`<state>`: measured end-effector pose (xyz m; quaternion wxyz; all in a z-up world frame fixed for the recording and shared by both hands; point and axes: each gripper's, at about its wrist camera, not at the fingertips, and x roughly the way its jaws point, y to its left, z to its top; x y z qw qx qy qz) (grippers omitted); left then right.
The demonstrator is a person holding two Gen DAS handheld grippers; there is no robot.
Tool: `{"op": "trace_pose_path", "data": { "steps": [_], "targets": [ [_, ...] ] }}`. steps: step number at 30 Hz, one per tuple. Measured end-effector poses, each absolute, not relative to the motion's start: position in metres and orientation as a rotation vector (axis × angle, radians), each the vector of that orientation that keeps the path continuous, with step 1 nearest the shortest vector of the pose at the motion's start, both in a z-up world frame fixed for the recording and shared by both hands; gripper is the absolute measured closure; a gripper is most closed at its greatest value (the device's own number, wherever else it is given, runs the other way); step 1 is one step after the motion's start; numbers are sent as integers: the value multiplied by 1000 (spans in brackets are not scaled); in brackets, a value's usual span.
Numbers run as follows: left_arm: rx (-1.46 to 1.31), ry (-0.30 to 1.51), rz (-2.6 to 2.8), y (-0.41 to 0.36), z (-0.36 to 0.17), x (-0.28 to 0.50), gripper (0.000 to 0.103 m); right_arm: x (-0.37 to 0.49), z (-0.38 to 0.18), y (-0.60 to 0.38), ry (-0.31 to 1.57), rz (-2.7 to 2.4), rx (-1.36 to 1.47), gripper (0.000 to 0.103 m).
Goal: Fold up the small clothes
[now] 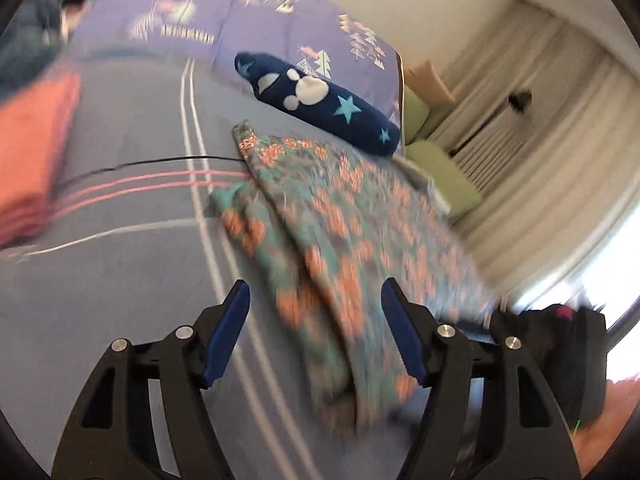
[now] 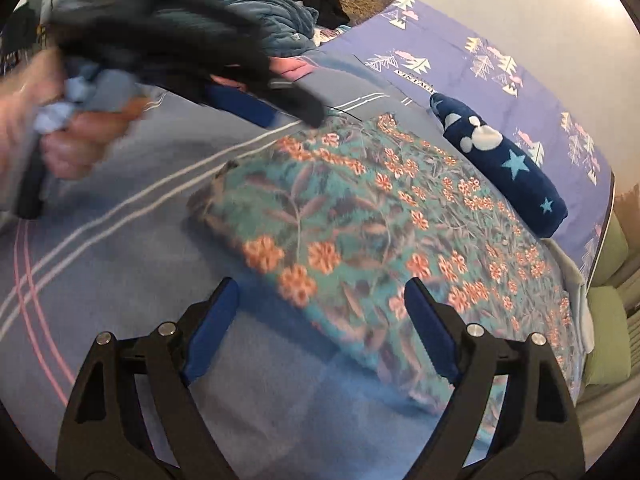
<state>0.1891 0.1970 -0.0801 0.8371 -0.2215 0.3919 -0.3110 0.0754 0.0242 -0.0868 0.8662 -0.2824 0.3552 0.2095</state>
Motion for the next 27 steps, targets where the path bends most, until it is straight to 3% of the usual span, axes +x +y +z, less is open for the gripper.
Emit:
{"op": "trace_pose_path", "data": {
  "steps": [3,8,12,15,17,19,27],
  "targets": [
    [-517,896,-688,182,-92,231,35,73,-89,30,721,450,-611,19],
    [-528,912,-670,164,-93,277,42,72,-92,48,682,492,-686,44],
    [-585,967,-571,173,-96,303,73,70,-100,75,567,448,-837,44],
    [-596,975,-531,183,-97,304,77,68,-99,79,542,435,-859,44],
    [-566,956,-501,193,-92,291,73,63,-99,73,546,454,-851,44],
    [-539,926,-491,204,-84,272,50,58,-97,66,558,478,-833,44],
    [-557,969,-649,195,-100,248,27,59,-100,59,589,480,-808,44]
  ]
}}
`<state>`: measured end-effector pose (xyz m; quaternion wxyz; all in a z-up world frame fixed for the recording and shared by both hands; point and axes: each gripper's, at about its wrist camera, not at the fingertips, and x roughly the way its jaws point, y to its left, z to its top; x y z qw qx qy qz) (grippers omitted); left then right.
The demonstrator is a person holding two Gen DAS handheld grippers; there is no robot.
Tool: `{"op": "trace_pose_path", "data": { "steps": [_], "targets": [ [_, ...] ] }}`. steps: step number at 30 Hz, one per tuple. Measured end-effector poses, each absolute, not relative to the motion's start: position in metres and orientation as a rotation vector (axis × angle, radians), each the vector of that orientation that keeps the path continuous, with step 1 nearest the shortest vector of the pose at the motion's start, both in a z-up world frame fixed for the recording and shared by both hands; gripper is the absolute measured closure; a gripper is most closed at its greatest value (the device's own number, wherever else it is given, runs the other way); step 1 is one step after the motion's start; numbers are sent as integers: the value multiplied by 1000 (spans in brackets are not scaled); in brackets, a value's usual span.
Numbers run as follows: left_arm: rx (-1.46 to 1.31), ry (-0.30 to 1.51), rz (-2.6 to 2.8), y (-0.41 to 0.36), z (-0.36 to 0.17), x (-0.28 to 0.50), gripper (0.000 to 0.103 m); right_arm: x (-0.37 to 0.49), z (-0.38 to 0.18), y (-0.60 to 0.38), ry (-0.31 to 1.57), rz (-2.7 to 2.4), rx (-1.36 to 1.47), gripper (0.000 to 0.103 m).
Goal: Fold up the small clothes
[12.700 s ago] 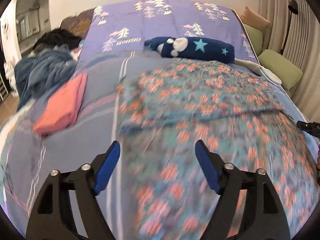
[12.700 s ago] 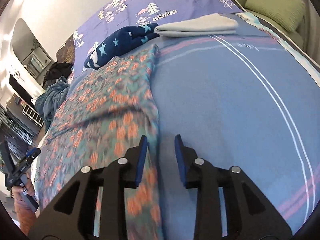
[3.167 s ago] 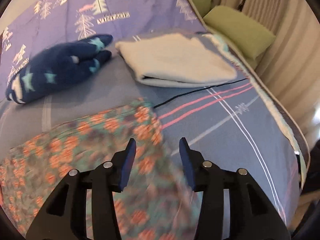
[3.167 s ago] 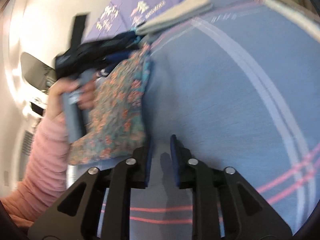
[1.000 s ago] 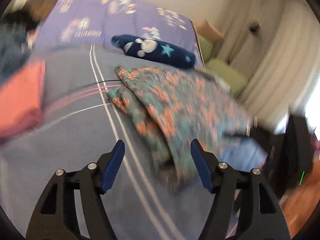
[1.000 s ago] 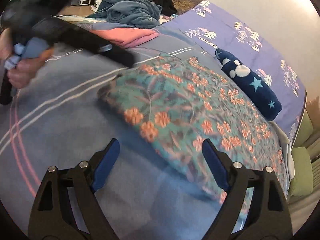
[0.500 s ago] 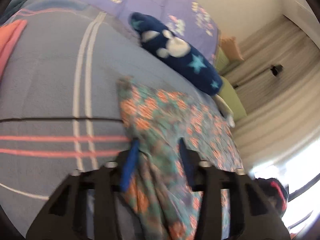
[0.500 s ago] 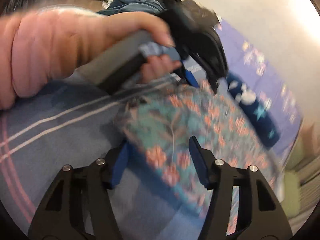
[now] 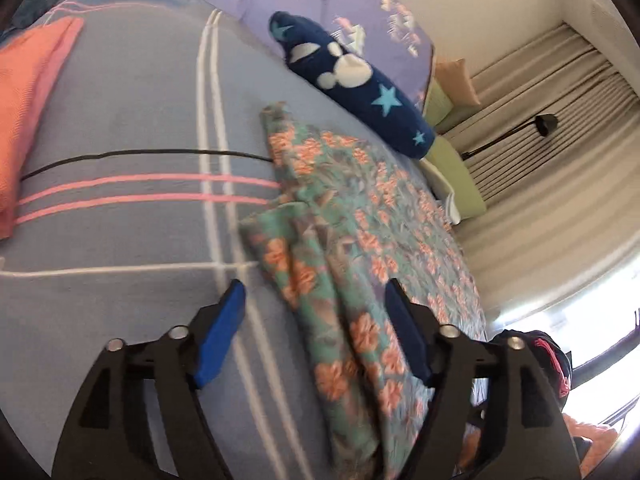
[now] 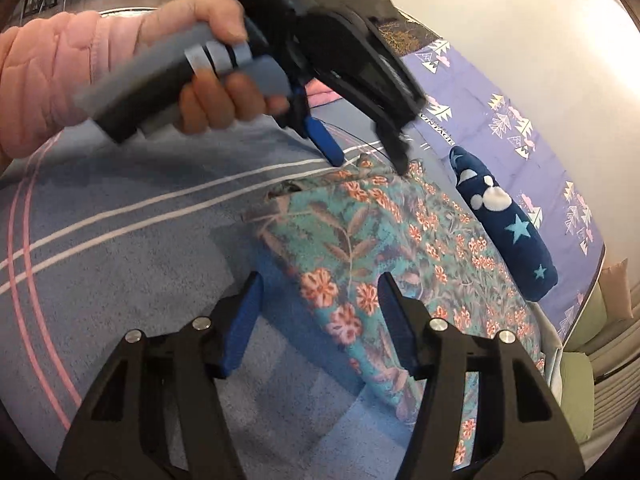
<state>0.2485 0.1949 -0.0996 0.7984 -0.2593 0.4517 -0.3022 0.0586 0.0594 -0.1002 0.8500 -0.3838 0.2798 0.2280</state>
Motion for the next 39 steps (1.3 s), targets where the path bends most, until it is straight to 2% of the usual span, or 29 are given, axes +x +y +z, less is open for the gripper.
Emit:
{"op": "trace_pose_path", "data": {
  "steps": [3,4,5,6,7,8,9,12,16,18,24,27,29,30,32,33,34,36,38,39],
  "targets": [
    [-579,946,-657,179,-100,265,27,60,-103,70,576,462,-810,44],
    [-586,944,-664,173,-101,272,37,63,-104,75,570,456,-812,46],
    [-577,950,-653,167,-102,279,48,66,-105,80,565,455,-818,52],
    [-567,969,-638,163,-105,287,70,68,-106,84,562,457,-827,57],
    [-570,984,-624,162,-108,292,84,70,-109,89,556,455,-848,71],
    [-604,1002,-633,163,-112,299,86,71,-112,95,552,451,-873,89],
    [-634,1006,-650,166,-114,302,87,72,-114,98,548,439,-887,94],
    [-585,989,-632,166,-107,296,91,70,-95,88,569,490,-775,99],
    [-519,888,-632,165,-77,268,92,55,-43,57,596,589,-592,100],
    [-505,882,-618,168,-69,247,92,44,-34,49,620,649,-555,99],
    [-452,959,-528,173,-97,223,90,41,-73,60,735,681,-567,96],
    [-489,931,-518,175,-97,224,89,31,-65,52,713,675,-532,85],
    [-471,927,-496,173,-95,225,86,21,-59,42,668,658,-553,70],
    [-465,929,-492,173,-94,226,84,16,-59,35,654,647,-568,68],
    [-492,927,-469,176,-92,230,68,19,-65,22,674,636,-572,64],
    [-521,917,-463,180,-91,232,56,18,-68,20,691,634,-567,64],
    [-579,898,-453,187,-91,238,55,18,-73,19,711,626,-564,64],
    [-652,896,-440,194,-94,248,55,17,-79,21,707,609,-587,63],
    [-705,901,-411,199,-99,260,65,6,-83,29,655,591,-651,58],
    [-704,896,-408,199,-99,264,88,-1,-86,34,621,588,-693,56]
  ]
}}
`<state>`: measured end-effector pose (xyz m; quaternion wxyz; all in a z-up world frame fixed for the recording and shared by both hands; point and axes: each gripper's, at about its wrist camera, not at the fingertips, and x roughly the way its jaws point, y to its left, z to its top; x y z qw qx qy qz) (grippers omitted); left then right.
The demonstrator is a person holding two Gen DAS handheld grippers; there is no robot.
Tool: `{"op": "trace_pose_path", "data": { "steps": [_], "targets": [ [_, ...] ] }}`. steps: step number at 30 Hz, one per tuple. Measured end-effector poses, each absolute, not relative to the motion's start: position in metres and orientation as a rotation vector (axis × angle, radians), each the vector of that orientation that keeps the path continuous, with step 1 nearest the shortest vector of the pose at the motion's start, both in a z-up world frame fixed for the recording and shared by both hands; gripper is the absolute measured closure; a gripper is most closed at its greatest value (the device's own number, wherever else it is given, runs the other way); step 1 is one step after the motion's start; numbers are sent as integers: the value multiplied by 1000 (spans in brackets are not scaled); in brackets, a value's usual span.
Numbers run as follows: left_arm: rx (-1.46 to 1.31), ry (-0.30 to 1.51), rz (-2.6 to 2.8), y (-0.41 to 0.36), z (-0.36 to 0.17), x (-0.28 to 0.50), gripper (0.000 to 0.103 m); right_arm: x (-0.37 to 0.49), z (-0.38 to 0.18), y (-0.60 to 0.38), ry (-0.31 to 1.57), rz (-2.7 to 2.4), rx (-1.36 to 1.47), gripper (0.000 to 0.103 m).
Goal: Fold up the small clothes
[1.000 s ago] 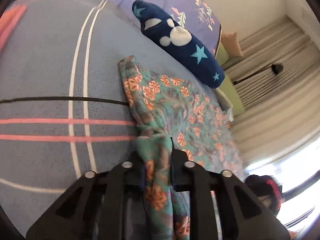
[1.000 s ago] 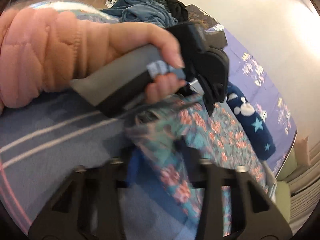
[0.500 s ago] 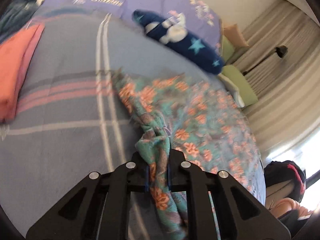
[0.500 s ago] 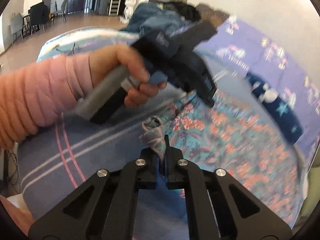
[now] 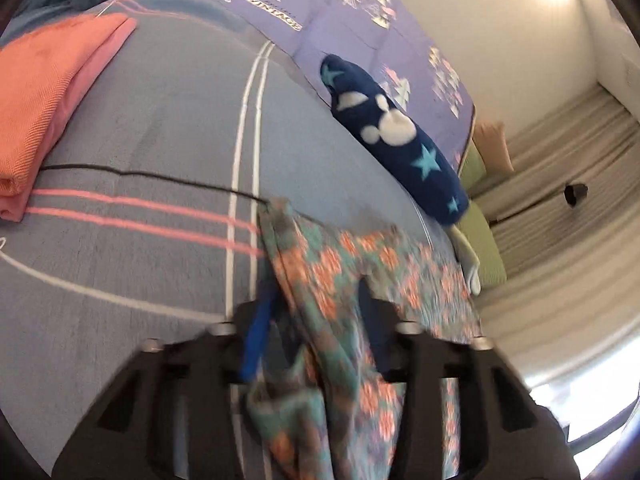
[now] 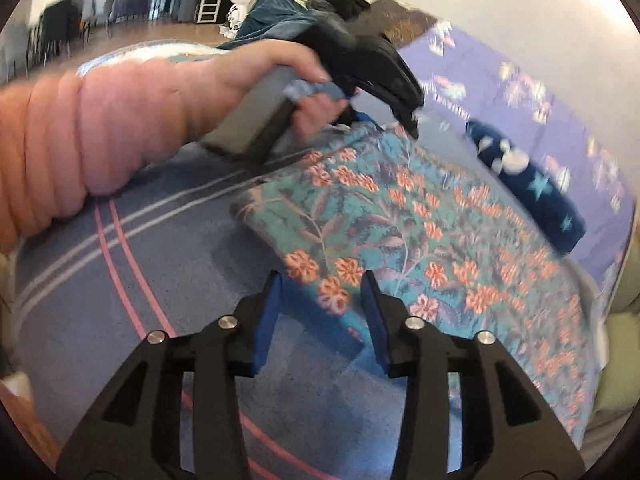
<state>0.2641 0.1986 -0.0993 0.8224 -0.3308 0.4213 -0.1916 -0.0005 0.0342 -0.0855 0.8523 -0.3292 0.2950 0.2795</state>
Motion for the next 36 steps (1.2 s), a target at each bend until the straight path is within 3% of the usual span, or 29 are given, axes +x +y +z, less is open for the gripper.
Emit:
{"op": "trace_pose_path", "data": {
  "steps": [1,8,9,10,12,14,15,19,25,36],
  "targets": [
    [-691,888,-405,197,-97,265,98,-5,-87,36,603,591,-713,54],
    [-601,738,-295,212,-71,257,96,-7,-86,34,577,605,-720,43],
    [-563,759,-256,212,-73,257,89,-6,-85,32,578,603,-710,41],
    [-542,784,-244,213,-76,257,74,-5,-84,32,579,602,-704,40],
    [-553,812,-241,221,-79,250,61,-3,-84,29,585,598,-697,40],
    [-554,818,-260,227,-78,236,58,0,-87,28,589,597,-702,40],
    [-559,823,-283,230,-77,227,50,1,-88,28,591,594,-704,40],
    [-580,855,-409,227,-79,192,37,7,-91,34,597,559,-720,35],
    [-554,873,-548,198,-97,163,34,23,-93,41,626,526,-701,34],
    [-697,908,-615,192,-104,208,34,34,-95,53,629,494,-686,34]
  ]
}}
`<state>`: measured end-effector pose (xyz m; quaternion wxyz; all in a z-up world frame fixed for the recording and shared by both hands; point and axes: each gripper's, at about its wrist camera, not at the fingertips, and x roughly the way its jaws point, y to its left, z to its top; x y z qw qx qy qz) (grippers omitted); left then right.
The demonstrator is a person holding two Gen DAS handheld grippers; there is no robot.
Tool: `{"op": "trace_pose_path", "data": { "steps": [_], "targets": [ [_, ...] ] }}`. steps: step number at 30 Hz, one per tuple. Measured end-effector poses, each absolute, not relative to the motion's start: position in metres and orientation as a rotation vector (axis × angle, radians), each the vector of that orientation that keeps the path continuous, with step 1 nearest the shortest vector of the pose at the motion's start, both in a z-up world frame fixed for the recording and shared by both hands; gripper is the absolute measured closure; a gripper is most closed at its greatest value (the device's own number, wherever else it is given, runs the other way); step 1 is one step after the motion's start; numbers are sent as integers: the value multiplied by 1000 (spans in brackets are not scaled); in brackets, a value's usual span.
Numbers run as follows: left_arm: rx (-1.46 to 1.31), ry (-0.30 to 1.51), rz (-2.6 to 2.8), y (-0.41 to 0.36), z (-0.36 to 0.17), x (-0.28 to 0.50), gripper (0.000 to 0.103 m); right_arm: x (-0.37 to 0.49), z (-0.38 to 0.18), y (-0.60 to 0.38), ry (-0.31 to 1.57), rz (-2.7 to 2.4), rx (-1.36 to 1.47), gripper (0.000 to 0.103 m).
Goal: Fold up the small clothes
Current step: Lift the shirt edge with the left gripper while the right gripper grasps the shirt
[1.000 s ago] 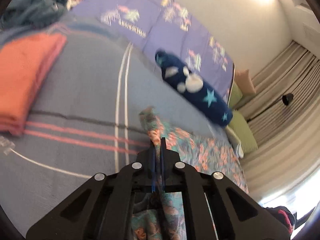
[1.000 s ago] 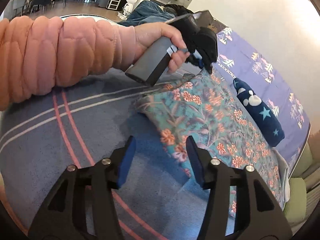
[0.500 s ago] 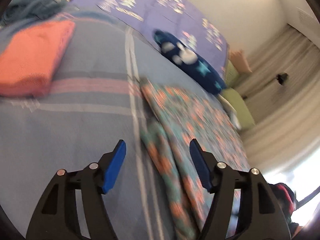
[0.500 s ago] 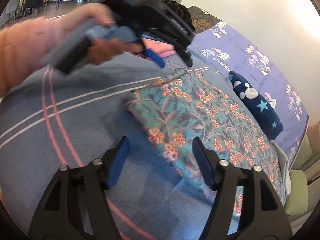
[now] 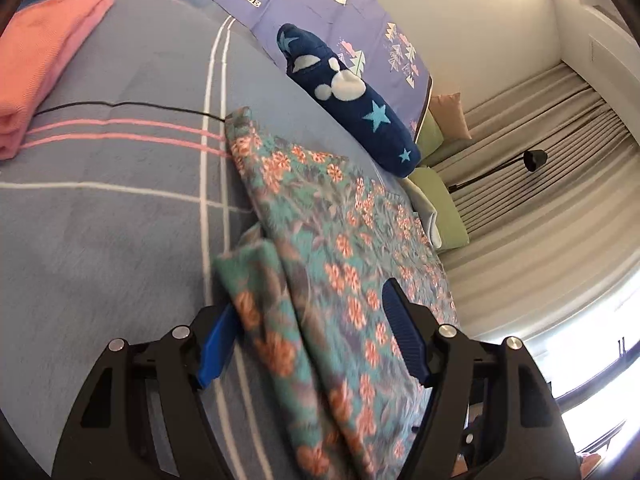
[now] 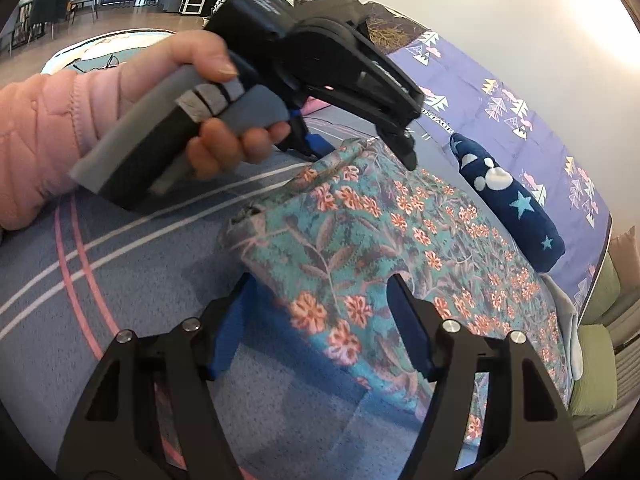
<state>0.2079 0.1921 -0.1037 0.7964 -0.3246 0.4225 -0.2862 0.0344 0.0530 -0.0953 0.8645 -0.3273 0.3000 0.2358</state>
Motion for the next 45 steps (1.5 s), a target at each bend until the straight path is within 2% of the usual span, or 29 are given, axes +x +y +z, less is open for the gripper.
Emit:
{"op": "trace_pose_path", "data": {
  "steps": [4,5,6,7,8,9,10,16,22,28,34,45],
  "targets": [
    [-616,884,-609,180,-101,213,35,45,-98,63,630,475,-675,36],
    [-591,877,-604,177,-100,214,37,47,-99,66,626,468,-678,38],
    [-575,876,-600,174,-100,217,45,48,-99,68,624,469,-681,41],
    [-574,879,-596,174,-101,219,61,49,-100,72,623,474,-687,55],
    [-583,892,-590,175,-103,224,71,50,-100,73,623,478,-691,79],
    [-606,915,-585,177,-108,230,86,50,-100,74,619,471,-694,88],
    [-637,928,-595,179,-111,234,88,49,-97,71,606,464,-677,92],
    [-570,859,-576,167,-85,227,89,52,-59,32,564,492,-431,93],
    [-553,804,-607,143,-37,227,89,52,-29,-4,516,483,-313,93],
    [-514,835,-581,103,-8,238,89,61,-9,-63,518,454,-120,93],
    [-482,870,-558,55,4,251,89,71,-8,-126,539,423,36,94],
    [-323,965,-552,-81,-1,279,89,87,-29,-246,594,319,270,96]
  ]
}}
